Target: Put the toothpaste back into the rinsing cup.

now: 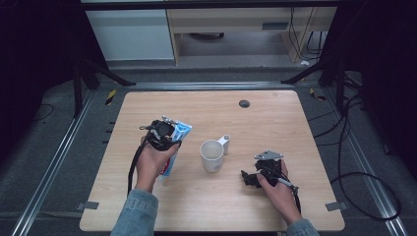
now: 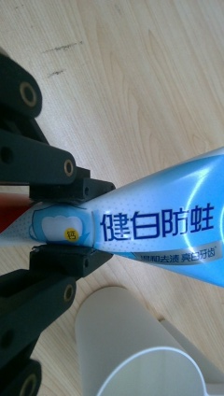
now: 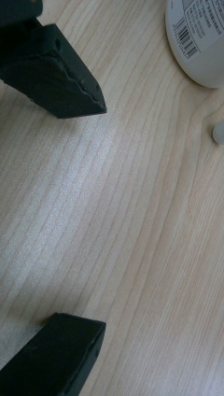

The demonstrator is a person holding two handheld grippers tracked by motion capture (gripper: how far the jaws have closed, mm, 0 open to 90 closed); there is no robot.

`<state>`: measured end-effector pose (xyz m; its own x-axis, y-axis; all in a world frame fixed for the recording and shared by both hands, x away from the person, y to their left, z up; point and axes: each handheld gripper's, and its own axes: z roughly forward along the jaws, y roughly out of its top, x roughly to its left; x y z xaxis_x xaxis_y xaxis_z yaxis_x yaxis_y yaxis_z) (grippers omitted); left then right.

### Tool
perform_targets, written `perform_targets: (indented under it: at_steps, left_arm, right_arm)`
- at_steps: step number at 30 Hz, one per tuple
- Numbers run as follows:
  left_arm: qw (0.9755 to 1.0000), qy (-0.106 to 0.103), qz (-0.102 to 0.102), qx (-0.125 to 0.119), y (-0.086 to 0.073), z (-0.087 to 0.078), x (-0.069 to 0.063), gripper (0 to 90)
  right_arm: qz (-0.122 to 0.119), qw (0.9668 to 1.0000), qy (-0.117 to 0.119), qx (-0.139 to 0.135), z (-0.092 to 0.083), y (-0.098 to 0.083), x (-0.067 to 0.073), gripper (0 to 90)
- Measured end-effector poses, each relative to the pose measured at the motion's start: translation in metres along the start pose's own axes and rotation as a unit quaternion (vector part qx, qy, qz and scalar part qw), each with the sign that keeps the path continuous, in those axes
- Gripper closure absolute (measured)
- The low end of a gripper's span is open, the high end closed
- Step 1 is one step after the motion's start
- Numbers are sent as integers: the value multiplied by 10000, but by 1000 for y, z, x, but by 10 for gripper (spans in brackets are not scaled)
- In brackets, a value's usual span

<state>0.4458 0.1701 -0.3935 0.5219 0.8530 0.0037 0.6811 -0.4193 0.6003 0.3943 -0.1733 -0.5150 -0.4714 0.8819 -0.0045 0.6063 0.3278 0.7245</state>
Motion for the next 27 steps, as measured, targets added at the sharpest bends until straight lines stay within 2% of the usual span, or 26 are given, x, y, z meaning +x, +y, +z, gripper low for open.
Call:
perform_targets:
  at_steps: [11, 14, 16, 18, 20, 27]
  left_arm:
    - [9985, 124, -57, -522, 5, -12, -4, 721]
    - [9982, 113, 16, -596, 8, -15, -8, 721]
    - [9978, 118, 163, -629, 11, -18, -16, 722]
    - [9973, 77, 208, -707, 14, -21, -21, 721]
    - [9968, -14, 199, -778, 18, -24, -23, 721]
    - [9951, 23, 196, -972, 23, -30, -26, 722]
  right_arm:
    - [-8, 10000, 3, 1, 0, 0, 0, 3]
    - [1, 10000, 6, 6, 0, 0, 0, 3]
    - [-8, 10000, 4, 1, 0, 0, 0, 3]
    - [-7, 10000, 4, 1, 0, 0, 0, 3]
    - [-8, 10000, 3, 1, 0, 0, 0, 3]
    - [-13, 10000, 0, 2, 0, 0, 0, 3]
